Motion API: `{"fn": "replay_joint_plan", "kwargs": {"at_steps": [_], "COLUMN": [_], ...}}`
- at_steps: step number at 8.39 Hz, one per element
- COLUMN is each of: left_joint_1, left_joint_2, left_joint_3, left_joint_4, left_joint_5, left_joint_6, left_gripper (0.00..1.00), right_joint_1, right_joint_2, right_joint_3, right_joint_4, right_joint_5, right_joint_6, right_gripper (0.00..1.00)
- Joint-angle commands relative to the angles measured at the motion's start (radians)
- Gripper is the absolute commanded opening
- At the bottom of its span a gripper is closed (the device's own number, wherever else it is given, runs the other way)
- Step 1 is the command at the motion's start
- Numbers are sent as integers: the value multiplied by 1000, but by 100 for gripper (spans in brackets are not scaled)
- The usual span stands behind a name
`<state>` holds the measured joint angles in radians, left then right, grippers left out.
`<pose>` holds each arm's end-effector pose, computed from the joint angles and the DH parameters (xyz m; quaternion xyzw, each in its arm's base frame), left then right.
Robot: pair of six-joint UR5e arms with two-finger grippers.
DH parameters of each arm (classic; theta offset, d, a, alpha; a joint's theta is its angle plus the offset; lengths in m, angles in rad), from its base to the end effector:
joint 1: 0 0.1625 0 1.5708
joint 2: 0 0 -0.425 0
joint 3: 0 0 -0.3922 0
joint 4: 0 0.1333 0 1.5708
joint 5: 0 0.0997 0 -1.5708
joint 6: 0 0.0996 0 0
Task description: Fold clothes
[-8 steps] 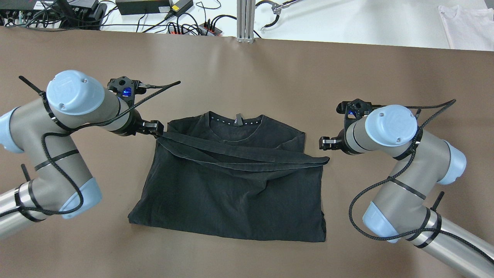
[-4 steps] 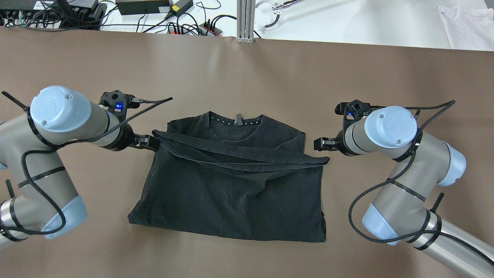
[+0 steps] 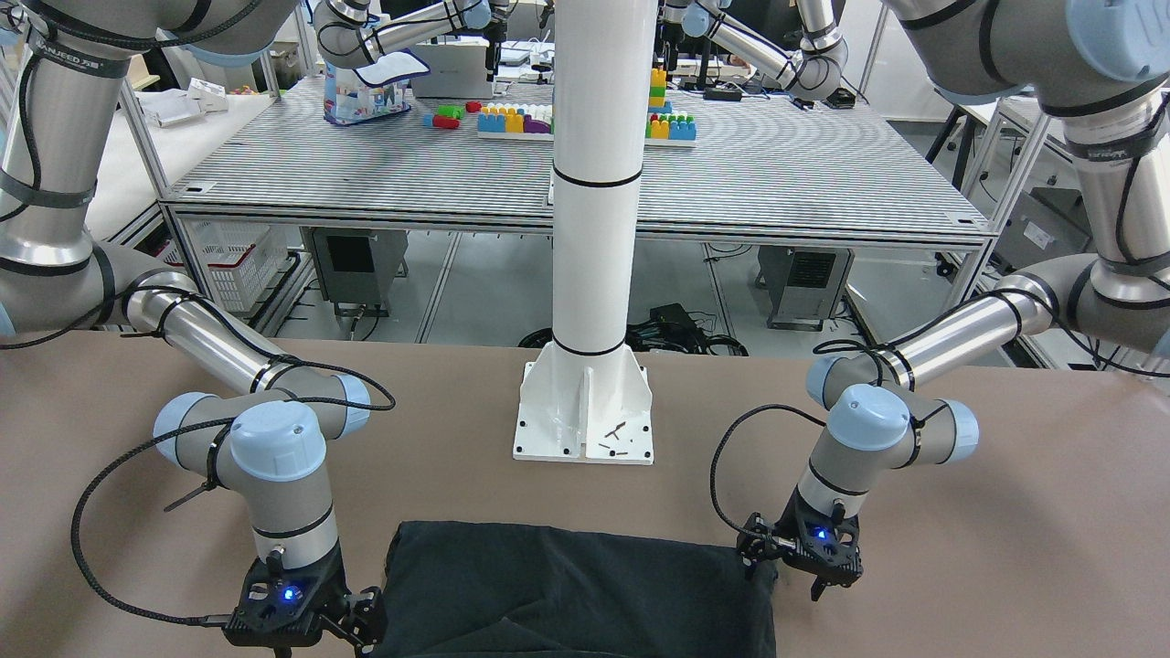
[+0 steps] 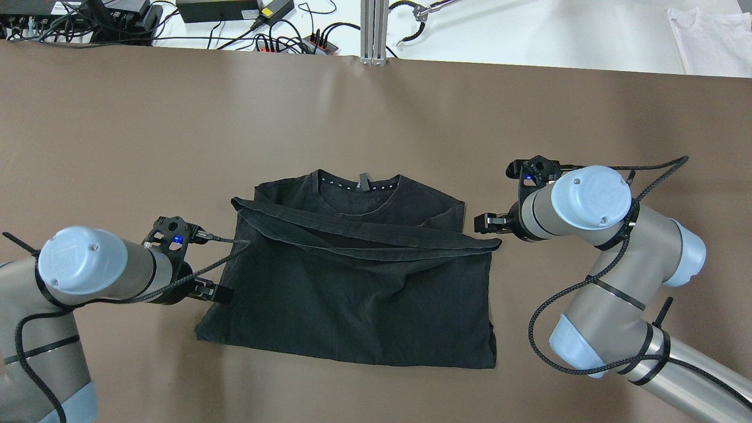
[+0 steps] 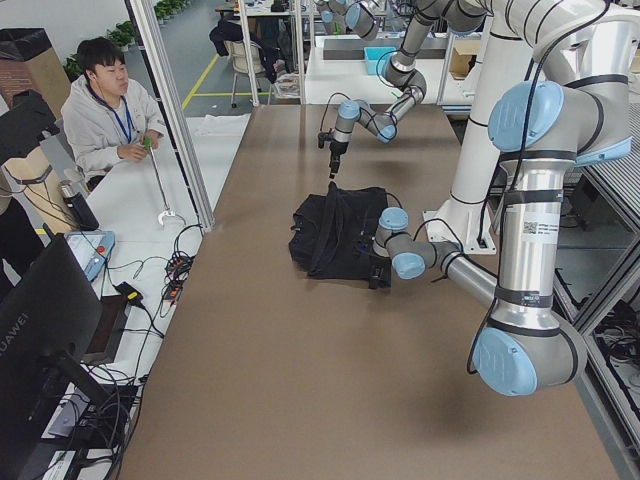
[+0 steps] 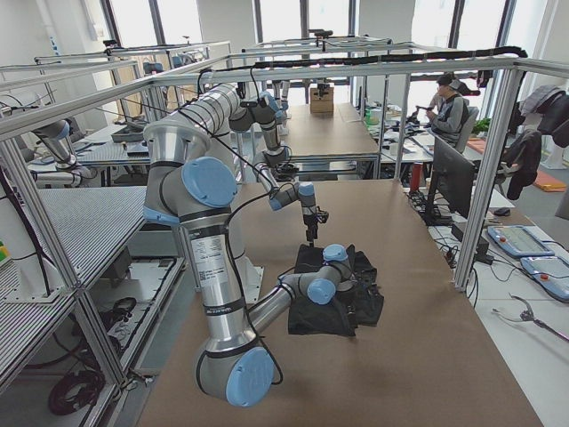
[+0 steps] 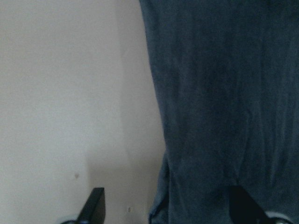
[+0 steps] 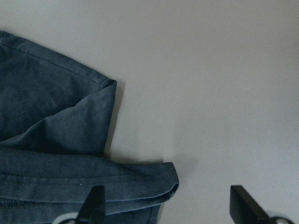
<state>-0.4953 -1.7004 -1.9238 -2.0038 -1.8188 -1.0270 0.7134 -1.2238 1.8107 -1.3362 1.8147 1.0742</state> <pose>0.4231 -0.3523 0.3817 0.1214 0.4358 0.0762 0.8886 -0.3896 -0.4816 0.3378 0.1337 -0.3894 0.0502 0.9099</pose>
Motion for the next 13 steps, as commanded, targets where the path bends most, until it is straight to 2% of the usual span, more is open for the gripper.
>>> {"fn": "replay_joint_plan", "kwargs": {"at_steps": [1, 2, 4, 5, 6, 7, 10, 13], "left_joint_1": [44, 55, 57, 57, 57, 55, 28, -133], "left_joint_2": [4, 4, 1, -5, -7, -8, -7, -33], "left_joint_3": [2, 11, 28, 29, 28, 23, 20, 69], "left_joint_4": [-6, -6, -6, -6, -6, -6, -4, 10], "left_joint_5": [4, 4, 4, 4, 4, 4, 3, -10], "left_joint_6": [-1, 1, 2, 1, -2, -8, -2, 115], "left_gripper": [72, 72, 63, 45, 8, 0, 0, 0], "right_joint_1": [-2, -2, -2, -2, -2, -2, -2, -2], "right_joint_2": [0, 0, -2, -2, 0, 0, 0, 0], "right_joint_3": [-1, -1, -1, -2, -2, -2, -4, -5], "right_joint_4": [2, 2, 2, 2, 2, 2, 2, 2], "right_joint_5": [0, 0, -2, -2, -2, -2, -2, -2], "right_joint_6": [0, -5, -5, -7, -7, -7, -8, -5], "right_gripper": [94, 94, 94, 94, 94, 94, 94, 94]}}
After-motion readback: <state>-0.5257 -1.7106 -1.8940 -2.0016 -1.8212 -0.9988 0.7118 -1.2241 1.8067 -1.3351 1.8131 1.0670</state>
